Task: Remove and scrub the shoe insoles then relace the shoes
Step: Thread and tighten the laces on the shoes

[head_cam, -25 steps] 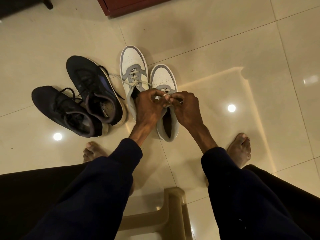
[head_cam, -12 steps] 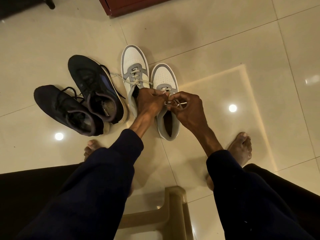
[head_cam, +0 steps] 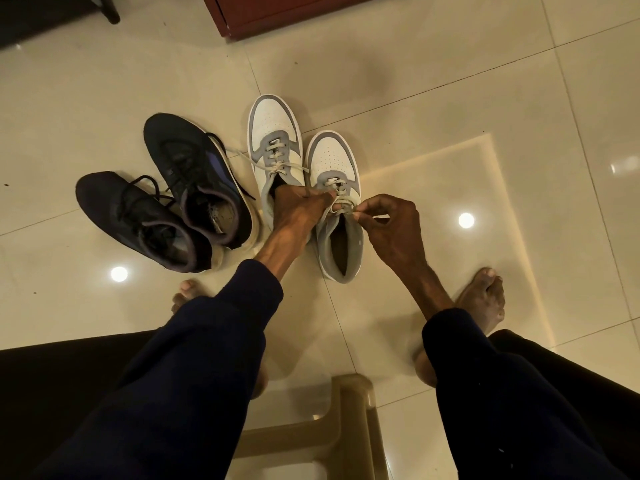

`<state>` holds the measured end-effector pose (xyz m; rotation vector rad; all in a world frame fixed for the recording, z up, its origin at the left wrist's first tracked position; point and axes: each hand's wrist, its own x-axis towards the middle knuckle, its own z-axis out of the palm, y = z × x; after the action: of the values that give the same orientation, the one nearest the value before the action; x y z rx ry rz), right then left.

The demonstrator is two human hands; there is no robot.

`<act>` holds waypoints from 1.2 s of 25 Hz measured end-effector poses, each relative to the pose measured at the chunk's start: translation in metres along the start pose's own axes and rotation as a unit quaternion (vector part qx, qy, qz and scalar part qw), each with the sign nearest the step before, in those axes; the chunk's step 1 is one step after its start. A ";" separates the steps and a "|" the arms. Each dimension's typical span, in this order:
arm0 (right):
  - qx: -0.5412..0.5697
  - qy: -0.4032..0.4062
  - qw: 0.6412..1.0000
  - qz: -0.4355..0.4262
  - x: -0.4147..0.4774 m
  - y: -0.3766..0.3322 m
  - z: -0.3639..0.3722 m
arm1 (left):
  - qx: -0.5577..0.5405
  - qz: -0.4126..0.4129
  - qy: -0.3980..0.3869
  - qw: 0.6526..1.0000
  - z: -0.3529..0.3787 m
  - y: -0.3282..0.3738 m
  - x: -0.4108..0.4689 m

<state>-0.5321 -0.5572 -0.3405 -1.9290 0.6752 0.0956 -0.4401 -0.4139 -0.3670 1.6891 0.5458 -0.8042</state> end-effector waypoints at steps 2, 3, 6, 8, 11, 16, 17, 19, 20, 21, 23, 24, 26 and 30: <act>0.008 0.022 1.000 -0.012 0.001 -0.004 0.005 | -0.010 0.004 0.007 1.000 0.004 0.001 -0.003; 0.002 0.031 0.999 -0.024 0.002 -0.005 0.007 | -0.010 0.010 0.009 1.000 0.006 0.002 -0.003; -0.049 0.042 0.995 -0.073 0.004 -0.006 0.013 | 0.016 0.028 0.029 0.999 0.006 0.004 -0.005; -0.080 0.047 0.991 -0.100 0.006 -0.007 0.016 | 0.020 0.042 0.037 0.998 0.006 0.004 -0.006; -0.145 0.091 0.975 -0.144 0.005 -0.008 0.017 | 0.023 0.030 0.049 0.998 0.004 0.004 -0.004; -0.205 0.090 0.970 -0.093 0.001 -0.001 0.024 | 0.045 -0.021 0.061 0.997 0.004 0.006 0.004; -0.198 0.088 0.972 -0.087 0.000 0.000 0.025 | 0.051 -0.024 0.062 0.997 0.004 0.007 0.005; -0.179 0.091 0.976 -0.084 -0.001 -0.001 0.028 | 0.054 -0.032 0.050 0.997 0.004 0.009 0.005; -0.174 0.094 0.977 -0.085 -0.001 -0.002 0.029 | 0.055 -0.037 0.047 0.997 0.004 0.010 0.005; -0.171 0.097 0.977 -0.087 0.000 -0.004 0.029 | 0.058 -0.038 0.042 0.997 0.004 0.011 0.004; -0.167 0.095 0.978 -0.087 0.000 -0.005 0.031 | 0.069 -0.040 0.032 0.996 0.001 0.015 0.004; -0.164 0.090 0.978 -0.087 0.000 -0.004 0.031 | 0.078 -0.043 0.019 0.996 0.000 0.017 0.005; -0.158 0.083 0.980 -0.087 0.000 -0.002 0.032 | 0.101 -0.050 -0.022 0.993 -0.004 0.024 0.004; -0.161 0.057 0.984 -0.059 0.005 -0.002 0.033 | 0.104 -0.071 -0.076 0.989 -0.009 0.040 0.000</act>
<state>-0.5194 -0.5307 -0.3556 -2.2956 0.6487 0.0187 -0.4094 -0.4156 -0.3392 1.7745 0.4940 -1.1159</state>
